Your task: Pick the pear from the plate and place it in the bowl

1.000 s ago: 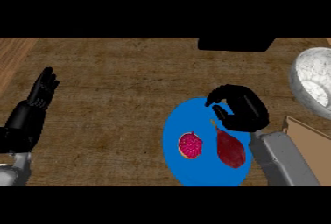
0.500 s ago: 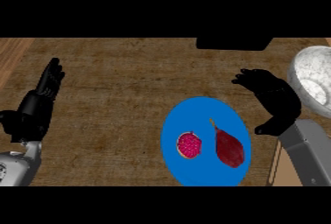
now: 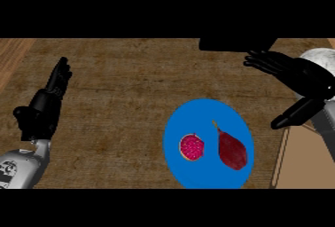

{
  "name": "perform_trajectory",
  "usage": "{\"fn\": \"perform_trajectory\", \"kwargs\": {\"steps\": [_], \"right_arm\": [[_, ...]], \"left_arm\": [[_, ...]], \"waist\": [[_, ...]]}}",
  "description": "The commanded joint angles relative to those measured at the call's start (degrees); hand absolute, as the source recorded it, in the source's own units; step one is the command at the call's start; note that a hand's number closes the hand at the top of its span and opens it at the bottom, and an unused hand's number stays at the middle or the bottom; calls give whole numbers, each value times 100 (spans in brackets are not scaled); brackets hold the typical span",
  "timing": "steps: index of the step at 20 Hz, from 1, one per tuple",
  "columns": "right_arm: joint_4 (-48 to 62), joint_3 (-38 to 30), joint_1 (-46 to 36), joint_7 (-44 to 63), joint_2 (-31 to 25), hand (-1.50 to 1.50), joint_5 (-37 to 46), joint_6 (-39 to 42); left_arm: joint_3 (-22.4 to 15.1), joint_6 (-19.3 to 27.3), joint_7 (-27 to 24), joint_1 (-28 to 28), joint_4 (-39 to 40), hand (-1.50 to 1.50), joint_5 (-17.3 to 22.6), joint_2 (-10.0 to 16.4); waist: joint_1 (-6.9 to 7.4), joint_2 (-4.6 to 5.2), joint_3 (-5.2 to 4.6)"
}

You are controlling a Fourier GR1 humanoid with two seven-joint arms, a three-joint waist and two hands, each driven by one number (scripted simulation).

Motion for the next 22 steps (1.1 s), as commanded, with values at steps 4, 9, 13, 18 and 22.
{"fn": "perform_trajectory", "kwargs": {"steps": [4,9,13,18,22], "right_arm": [[-505,747,-196,-1493,-309,-150,1278,836],[-612,1444,-224,-1949,-376,-150,1837,525],[-700,1986,-241,-2366,-494,-150,2306,85],[-469,2739,-438,-2591,-610,-150,3022,-555],[-12,3309,-331,-3003,-472,-150,3670,-1367]], "left_arm": [[40,63,111,-285,245,0,-102,-72],[-126,122,81,-252,210,0,-199,-264],[28,23,281,-404,197,0,-139,-125],[-130,108,438,-192,-178,0,-314,-156],[-22,107,553,-277,-129,0,-330,-175]], "waist": [[-85,-9,-11],[-21,-5,-13],[-37,-40,-20],[21,-84,-26],[-67,-88,-30]]}}
